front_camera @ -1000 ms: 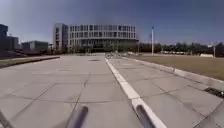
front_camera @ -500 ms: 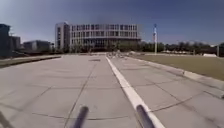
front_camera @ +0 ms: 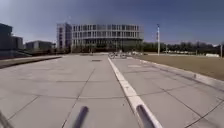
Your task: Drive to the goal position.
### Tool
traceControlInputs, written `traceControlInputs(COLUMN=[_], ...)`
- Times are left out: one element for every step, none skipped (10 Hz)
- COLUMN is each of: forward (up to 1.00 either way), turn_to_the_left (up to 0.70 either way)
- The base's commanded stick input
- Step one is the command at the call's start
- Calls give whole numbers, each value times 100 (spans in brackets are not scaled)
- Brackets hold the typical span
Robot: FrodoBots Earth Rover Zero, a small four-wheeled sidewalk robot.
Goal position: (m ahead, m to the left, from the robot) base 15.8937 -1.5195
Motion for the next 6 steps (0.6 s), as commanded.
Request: traceControlInputs(forward=[70, 70, 70, 70, 70, 70], turn_to_the_left=[0, 0, 0, 0, 0, 0])
